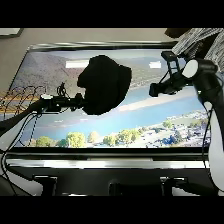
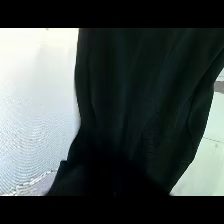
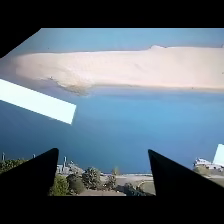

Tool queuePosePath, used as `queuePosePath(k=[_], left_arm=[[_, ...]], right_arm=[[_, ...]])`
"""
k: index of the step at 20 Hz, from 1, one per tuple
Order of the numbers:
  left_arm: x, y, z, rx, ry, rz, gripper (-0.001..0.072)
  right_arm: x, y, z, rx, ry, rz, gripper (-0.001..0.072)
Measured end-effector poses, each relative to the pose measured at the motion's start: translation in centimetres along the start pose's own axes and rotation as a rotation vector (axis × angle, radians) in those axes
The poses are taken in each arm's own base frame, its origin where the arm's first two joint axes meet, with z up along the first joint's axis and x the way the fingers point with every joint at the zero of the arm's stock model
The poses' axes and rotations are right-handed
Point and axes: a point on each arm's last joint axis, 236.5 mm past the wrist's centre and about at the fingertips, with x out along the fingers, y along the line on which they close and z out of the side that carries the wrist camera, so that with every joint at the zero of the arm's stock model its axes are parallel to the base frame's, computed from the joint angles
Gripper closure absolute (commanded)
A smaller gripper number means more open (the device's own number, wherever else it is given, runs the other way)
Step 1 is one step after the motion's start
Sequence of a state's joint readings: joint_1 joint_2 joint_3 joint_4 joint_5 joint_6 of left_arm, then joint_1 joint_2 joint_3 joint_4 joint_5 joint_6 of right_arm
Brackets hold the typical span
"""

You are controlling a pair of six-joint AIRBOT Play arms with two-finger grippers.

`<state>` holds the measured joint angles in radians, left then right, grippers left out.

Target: Fold the clothes and pants, and hang the long-sleeved shirts on hangers.

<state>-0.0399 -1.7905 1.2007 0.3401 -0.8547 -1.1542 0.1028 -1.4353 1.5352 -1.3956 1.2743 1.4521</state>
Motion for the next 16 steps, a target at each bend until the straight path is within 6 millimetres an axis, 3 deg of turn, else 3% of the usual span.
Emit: queuePosePath(k=[4, 9, 12, 16], left_arm=[[0.4, -0.5, -0.2, 0.005, 0.008, -0.009, 0.0689], [0.5, -1.0, -1.0, 0.009, 0.040, -0.026, 0.0689], [0.5, -1.3, -1.5, 0.010, 0.063, -0.036, 0.0689], [0.5, -1.4, -1.8, 0.009, 0.075, -0.042, 0.0689]], right_arm=[[6.2, 1.5, 1.2, 0.230, 0.019, 0.110, 0.0051], [14.2, 7.1, 2.9, 0.485, 0.047, 0.438, 0.0054], [16.8, 8.8, 3.7, 0.607, 0.048, 0.559, 0.0055], [18.5, 10.7, 4.4, 0.667, 0.033, 0.614, 0.0101]])
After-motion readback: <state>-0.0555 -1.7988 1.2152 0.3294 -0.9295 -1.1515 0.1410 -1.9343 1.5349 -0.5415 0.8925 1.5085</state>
